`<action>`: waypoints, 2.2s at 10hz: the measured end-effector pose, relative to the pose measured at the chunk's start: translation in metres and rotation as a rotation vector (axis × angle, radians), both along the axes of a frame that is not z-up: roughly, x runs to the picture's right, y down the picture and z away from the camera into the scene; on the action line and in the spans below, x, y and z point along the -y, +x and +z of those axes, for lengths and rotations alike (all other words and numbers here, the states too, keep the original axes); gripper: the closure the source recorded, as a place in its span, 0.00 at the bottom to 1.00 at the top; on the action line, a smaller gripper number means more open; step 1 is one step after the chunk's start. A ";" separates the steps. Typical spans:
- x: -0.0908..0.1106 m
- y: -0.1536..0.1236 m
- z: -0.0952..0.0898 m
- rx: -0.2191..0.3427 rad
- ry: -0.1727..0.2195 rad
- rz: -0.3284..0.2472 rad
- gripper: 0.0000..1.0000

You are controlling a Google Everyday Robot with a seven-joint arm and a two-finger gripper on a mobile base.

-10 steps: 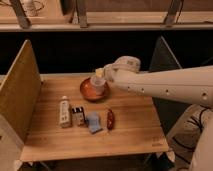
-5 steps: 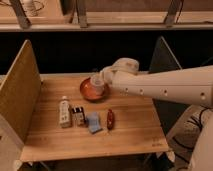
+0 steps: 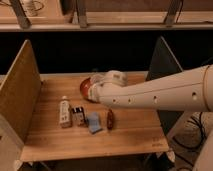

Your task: Knock the eraser over

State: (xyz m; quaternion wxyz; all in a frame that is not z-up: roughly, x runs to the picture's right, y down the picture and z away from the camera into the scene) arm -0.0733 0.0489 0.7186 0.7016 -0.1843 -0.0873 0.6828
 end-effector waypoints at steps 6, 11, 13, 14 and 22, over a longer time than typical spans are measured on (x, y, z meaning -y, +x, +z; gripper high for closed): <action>-0.046 -0.019 -0.009 0.027 -0.126 0.041 1.00; -0.098 -0.039 -0.010 0.073 -0.301 0.138 1.00; -0.134 -0.028 -0.028 0.030 -0.378 0.084 1.00; -0.141 -0.026 -0.034 0.019 -0.397 0.061 1.00; -0.130 -0.071 0.068 0.133 -0.347 -0.045 1.00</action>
